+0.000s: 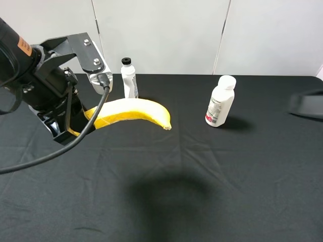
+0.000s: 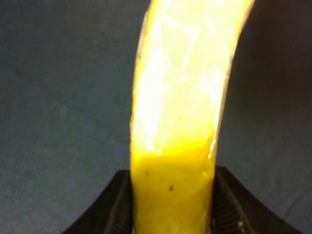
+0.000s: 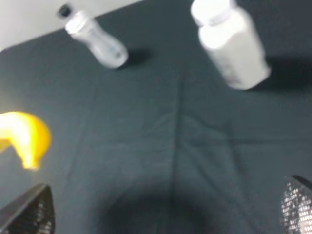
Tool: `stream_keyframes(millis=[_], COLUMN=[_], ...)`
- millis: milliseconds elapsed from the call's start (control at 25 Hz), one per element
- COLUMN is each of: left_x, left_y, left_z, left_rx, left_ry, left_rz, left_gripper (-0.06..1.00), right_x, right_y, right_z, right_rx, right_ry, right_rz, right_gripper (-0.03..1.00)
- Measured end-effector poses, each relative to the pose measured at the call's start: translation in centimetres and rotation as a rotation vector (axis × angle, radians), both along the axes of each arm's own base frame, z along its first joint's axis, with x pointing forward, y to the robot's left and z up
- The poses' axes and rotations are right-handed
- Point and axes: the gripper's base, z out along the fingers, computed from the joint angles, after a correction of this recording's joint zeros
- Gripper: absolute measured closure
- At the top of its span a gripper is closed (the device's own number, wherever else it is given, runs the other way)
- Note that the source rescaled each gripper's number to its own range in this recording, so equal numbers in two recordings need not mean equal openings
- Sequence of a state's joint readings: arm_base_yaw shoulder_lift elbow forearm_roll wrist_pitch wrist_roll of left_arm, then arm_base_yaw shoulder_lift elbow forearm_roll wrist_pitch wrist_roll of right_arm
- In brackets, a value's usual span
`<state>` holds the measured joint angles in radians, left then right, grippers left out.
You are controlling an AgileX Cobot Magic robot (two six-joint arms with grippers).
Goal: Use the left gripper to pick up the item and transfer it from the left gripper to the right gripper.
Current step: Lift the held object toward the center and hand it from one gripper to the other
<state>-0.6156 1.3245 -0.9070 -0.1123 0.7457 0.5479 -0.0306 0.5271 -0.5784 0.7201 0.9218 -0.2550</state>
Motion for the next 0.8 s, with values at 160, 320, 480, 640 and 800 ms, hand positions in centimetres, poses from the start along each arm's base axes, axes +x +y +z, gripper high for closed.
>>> stream_keyframes(millis=[160,320,480,640,800], left_x=[0.0,0.1,0.2,0.3,0.3], left_y=[0.0,-0.3,-0.5,-0.6,-0.6], left_z=[0.0,0.1,0.2,0.3,0.3], left_rx=[-0.006,-0.038,-0.069,-0.078,-0.079], left_ry=[-0.002,-0.001,-0.010,-0.022,-0.023], left_rz=[0.002,0.014,0.026,0.026,0.026], left_gripper=[0.94,0.94,0.94,0.94,0.94], right_x=[2.7,5.2,7.3,8.9,10.1], right_y=[1.0,1.5,1.9,2.2,2.8], right_z=[-0.2,-0.8,-1.7,-2.7,-3.9], right_rx=[0.069,0.127,0.173,0.218,0.225], right_ry=[0.002,0.001,0.018,0.040,0.068], right_rz=[0.126,0.203,0.255,0.290,0.327], right_gripper=[-0.03,-0.03,-0.03,-0.03,-0.03])
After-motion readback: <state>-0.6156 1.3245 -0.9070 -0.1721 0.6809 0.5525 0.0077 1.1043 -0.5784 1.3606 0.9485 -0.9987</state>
